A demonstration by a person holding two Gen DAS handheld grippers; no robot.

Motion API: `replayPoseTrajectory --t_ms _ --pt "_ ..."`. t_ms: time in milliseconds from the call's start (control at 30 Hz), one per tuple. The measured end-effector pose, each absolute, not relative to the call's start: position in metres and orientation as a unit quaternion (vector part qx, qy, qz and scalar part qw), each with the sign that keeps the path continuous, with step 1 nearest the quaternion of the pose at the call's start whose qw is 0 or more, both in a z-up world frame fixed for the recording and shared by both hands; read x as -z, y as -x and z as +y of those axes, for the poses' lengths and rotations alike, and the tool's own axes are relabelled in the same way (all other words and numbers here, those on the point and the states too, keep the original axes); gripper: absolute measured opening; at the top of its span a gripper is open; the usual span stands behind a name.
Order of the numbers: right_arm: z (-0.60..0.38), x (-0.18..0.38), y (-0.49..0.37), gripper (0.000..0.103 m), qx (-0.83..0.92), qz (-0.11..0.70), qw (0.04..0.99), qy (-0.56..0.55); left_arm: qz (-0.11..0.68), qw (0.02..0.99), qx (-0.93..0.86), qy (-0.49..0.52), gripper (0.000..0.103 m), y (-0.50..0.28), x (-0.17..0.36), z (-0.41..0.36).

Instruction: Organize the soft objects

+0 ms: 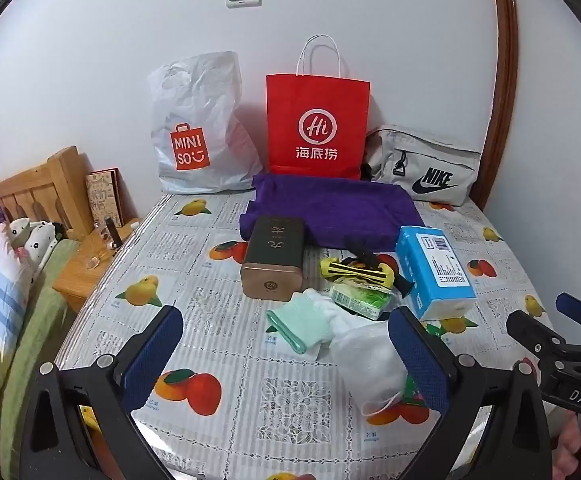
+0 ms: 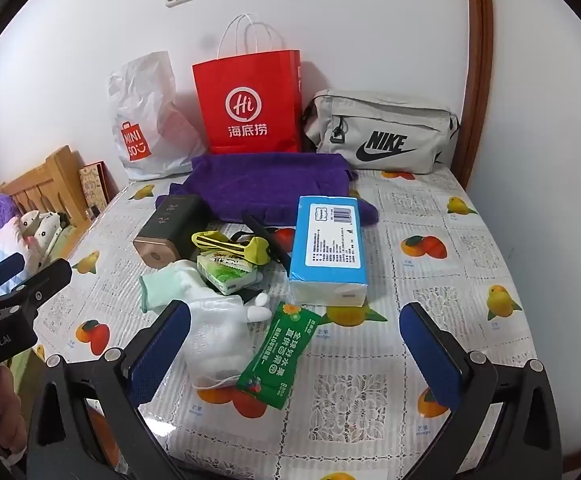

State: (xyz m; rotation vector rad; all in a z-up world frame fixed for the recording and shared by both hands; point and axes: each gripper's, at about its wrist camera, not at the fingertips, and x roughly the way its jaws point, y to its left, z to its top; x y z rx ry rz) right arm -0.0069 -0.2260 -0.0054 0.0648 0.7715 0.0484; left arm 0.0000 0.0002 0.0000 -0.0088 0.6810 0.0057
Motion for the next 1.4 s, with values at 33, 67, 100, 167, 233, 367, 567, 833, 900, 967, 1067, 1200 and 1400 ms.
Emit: replayPoseTrajectory --t_ms 33,67,100,167,233,367,567,833,900,967,1067,1200,1400 --pt "-0.226 0.005 0.007 0.103 -0.025 0.376 0.926 -0.031 0.333 0.943 -0.006 0.0 0.103 0.0 0.0 0.0" --pt "-0.226 0.005 0.007 0.103 -0.025 0.375 0.926 -0.031 0.332 0.943 -0.006 0.002 0.103 0.001 0.0 -0.001" --pt "-0.226 0.005 0.008 0.103 -0.025 0.373 0.927 -0.031 0.33 0.944 -0.006 0.004 0.103 0.001 -0.001 -0.001" --pt "-0.226 0.0 0.012 0.103 -0.024 0.368 0.929 -0.032 0.332 0.943 -0.005 0.002 0.103 0.0 0.0 -0.002" --pt "-0.223 0.0 0.012 0.103 -0.023 0.368 0.929 -0.03 0.331 0.944 -0.005 0.0 0.103 -0.001 0.001 -0.005" --pt "-0.223 0.0 0.014 0.103 -0.021 0.368 0.929 -0.027 0.327 0.945 -0.004 0.004 0.103 0.0 -0.005 -0.005" --pt "-0.223 -0.003 0.015 0.103 -0.022 0.367 0.93 -0.026 0.322 0.947 -0.002 0.008 0.103 0.004 -0.006 0.0" --pt "-0.224 -0.01 0.02 0.103 -0.022 0.364 0.931 -0.024 0.321 0.947 -0.001 0.008 0.103 0.006 -0.01 0.003" --pt "-0.224 -0.01 0.019 0.103 -0.023 0.364 0.931 -0.023 0.32 0.947 -0.001 0.007 0.103 0.007 -0.01 0.003" --pt "-0.224 -0.011 0.019 0.103 -0.024 0.364 0.931 -0.021 0.321 0.947 -0.001 0.007 0.103 0.006 -0.01 0.003" --pt "-0.222 -0.01 0.02 0.103 -0.024 0.364 0.931 -0.02 0.32 0.947 0.0 0.008 0.103 0.007 -0.01 0.003" --pt "-0.221 -0.009 0.02 0.103 -0.024 0.362 0.932 -0.019 0.32 0.947 -0.001 0.008 0.103 0.007 -0.01 0.003" --pt "-0.22 -0.01 0.02 0.103 -0.024 0.361 0.932 -0.02 0.32 0.947 0.0 0.006 0.103 0.008 -0.01 0.003"
